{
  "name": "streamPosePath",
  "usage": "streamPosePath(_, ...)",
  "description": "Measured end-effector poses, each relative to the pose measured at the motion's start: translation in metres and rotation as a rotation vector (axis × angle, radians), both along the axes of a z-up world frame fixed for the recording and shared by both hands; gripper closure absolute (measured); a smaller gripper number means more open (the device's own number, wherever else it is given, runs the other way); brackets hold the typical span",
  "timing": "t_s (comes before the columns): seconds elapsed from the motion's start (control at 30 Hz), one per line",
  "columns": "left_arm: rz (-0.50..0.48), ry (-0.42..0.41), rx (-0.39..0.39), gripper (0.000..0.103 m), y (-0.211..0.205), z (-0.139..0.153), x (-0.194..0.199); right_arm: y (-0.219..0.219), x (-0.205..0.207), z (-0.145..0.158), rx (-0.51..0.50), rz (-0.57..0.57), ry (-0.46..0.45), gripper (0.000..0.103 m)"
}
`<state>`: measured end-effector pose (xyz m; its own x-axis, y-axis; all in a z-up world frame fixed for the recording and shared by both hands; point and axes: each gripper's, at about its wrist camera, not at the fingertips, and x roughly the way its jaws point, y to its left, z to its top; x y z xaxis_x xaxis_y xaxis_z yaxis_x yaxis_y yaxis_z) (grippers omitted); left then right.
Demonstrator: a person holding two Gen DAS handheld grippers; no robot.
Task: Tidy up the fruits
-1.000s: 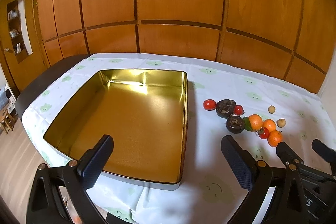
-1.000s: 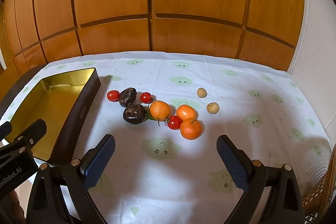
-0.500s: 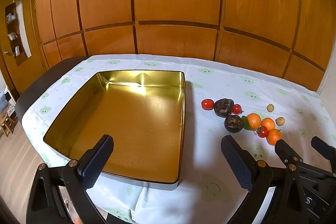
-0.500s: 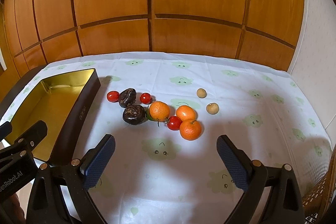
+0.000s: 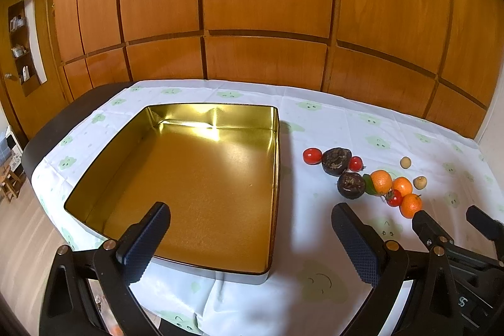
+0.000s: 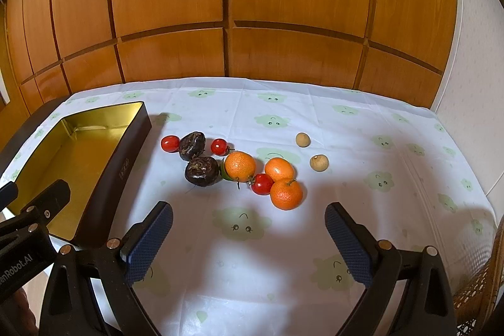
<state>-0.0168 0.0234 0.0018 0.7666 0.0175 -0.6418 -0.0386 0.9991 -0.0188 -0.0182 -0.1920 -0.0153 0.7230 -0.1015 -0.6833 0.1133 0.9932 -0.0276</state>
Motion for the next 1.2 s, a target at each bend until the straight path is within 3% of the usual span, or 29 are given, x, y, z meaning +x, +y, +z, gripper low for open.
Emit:
streamPosePath(0.57, -0.019, -0.002, -0.011, 0.0, -0.004, 0.0, 0.0, 0.0, 0.0, -0.001, 0.002, 0.004, 0.004, 0.004)
streamPosePath(0.83, -0.095, 0.025, -0.028, 0.0, -0.012, 0.005, 0.003, -0.009, 0.007, 0.001, 0.01, 0.051, 0.018, 0.004)
streamPosePath(1.03, -0.211, 0.056, 0.008, 0.0, -0.029, 0.007, 0.015, -0.073, 0.048, 0.023, 0.105, 0.073, 0.07, 0.004)
streamPosePath(1.2, -0.28, 0.127, -0.03, 0.005, -0.037, 0.006, 0.035, -0.136, 0.091, 0.018, 0.073, 0.059, 0.155, 0.004)
